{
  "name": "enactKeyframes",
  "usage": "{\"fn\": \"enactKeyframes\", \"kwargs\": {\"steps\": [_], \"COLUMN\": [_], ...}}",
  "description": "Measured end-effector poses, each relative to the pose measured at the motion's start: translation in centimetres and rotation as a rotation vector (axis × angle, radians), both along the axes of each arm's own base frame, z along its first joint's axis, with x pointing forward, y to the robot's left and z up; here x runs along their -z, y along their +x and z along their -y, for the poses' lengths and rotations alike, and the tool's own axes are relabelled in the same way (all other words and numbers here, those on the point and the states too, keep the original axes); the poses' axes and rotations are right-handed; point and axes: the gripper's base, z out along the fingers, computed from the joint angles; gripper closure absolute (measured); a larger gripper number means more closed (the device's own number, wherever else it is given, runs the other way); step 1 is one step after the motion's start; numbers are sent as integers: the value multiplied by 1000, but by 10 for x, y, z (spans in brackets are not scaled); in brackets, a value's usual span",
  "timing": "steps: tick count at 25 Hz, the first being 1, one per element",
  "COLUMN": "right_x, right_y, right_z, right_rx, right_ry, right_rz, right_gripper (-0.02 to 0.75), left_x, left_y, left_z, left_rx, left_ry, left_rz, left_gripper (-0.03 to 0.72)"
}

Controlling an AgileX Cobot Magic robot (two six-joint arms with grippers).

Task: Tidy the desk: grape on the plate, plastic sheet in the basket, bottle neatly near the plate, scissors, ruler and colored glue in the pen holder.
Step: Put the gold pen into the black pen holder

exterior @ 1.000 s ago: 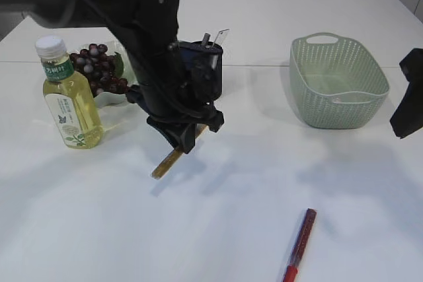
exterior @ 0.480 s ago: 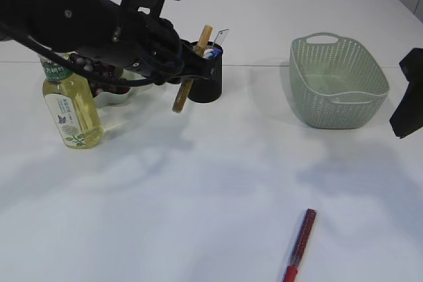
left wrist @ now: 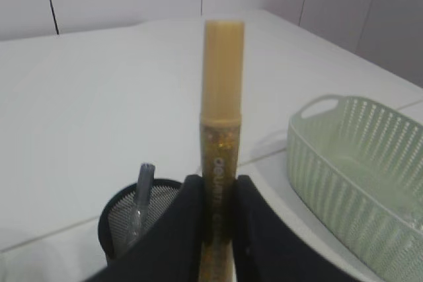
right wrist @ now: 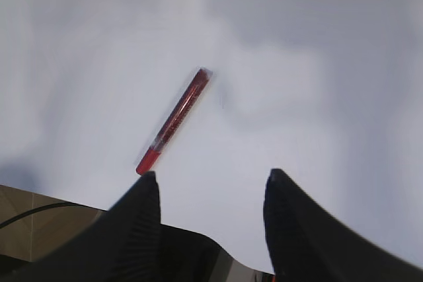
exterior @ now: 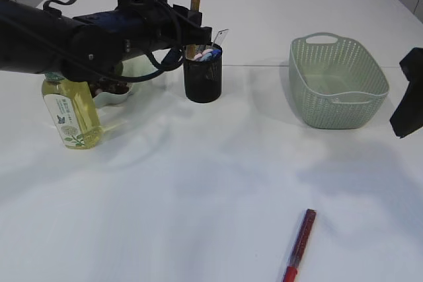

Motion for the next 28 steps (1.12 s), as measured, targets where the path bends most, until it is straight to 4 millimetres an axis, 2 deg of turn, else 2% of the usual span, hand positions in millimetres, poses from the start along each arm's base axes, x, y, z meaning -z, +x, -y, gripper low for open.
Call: {"fn": "enactKeyframes", "kwargs": {"steps": [8,15,21,28], "right_x": [0,0,0,0], "right_y": [0,0,0,0], "right_z": [0,0,0,0], "right_rx": [-2,-3,-3,-4], "right_ry": [0,-1,-1,-2], "right_rz": [1,1,1,2], "right_gripper": [333,333,333,333], "left_x": [2,17,37,62], "left_y": [45,83,98,102], "left_z": [1,7,15,17], "left_rx": [-43,-67,-68,-68], "left_ry": [-68,-81,-67,-44], "left_rz": [123,151,126,84], "left_gripper": [599,599,597,592]}}
